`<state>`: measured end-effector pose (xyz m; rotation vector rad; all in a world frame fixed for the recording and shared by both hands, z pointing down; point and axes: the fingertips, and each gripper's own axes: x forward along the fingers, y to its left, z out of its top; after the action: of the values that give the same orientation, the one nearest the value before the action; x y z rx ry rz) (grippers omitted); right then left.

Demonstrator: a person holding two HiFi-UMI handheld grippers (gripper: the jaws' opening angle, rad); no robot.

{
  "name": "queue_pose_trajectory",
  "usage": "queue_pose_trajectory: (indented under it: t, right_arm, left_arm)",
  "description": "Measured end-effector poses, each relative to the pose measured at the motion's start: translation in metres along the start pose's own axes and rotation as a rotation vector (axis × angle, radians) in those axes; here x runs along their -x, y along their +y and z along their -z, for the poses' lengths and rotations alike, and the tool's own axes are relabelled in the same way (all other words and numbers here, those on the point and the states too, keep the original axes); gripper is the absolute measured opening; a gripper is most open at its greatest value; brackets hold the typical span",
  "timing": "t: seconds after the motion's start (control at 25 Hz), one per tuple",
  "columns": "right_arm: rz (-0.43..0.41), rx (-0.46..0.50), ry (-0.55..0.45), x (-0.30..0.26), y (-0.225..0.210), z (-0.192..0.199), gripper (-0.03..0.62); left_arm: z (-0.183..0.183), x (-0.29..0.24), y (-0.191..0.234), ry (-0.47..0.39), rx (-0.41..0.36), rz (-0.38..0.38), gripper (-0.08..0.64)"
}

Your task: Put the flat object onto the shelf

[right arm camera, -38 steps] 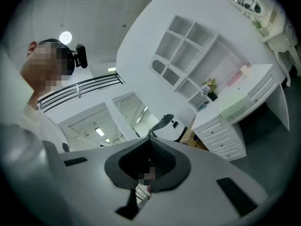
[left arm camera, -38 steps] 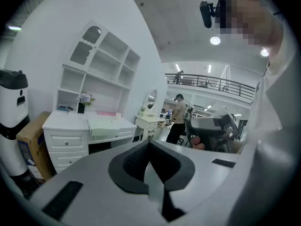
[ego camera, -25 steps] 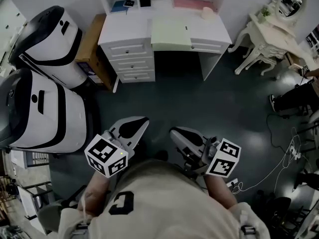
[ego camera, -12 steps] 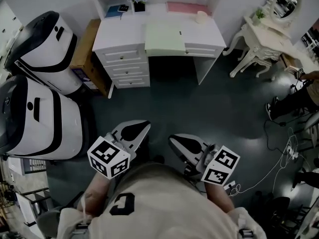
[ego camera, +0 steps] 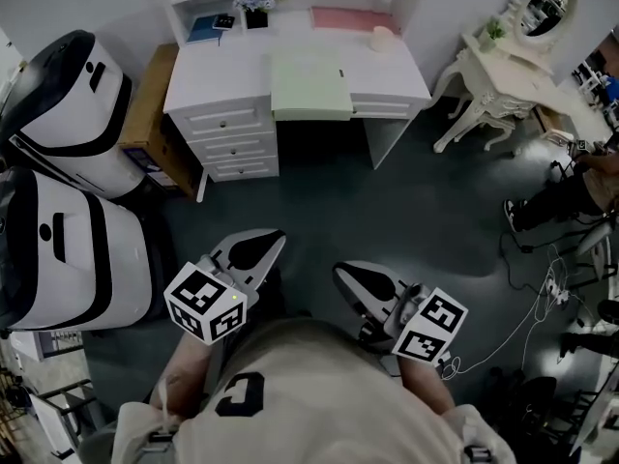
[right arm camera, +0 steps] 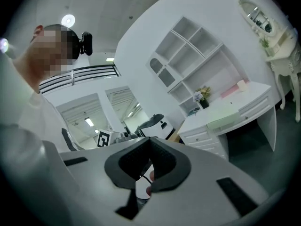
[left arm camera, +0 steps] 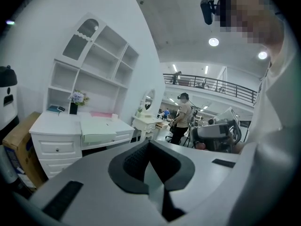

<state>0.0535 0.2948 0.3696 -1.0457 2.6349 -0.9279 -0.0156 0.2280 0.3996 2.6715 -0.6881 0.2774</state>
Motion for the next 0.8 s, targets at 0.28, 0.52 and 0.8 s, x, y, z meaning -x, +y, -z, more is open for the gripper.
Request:
queue_pose_trajectory:
  t: [0.28, 0.52, 0.8]
  right_arm:
    - [-0.013, -0.090, -0.019, -0.041, -0.017, -0.020, 0.021]
    - [0.010, -0.044, 0.059, -0.082, -0.023, -0.027, 0.021]
    - [0.096, -0.128, 0.092, -0.121, -0.049, -0.036, 0.021]
  left_arm:
    - [-0.015, -0.006, 0.044, -0.014, 0.014, 0.024, 0.014]
    - [-0.026, -0.006, 0.088, -0.034, 0.031, 0.025, 0.014]
    - [-0.032, -0.001, 0.128, -0.045, 0.067, 0.016, 0.014]
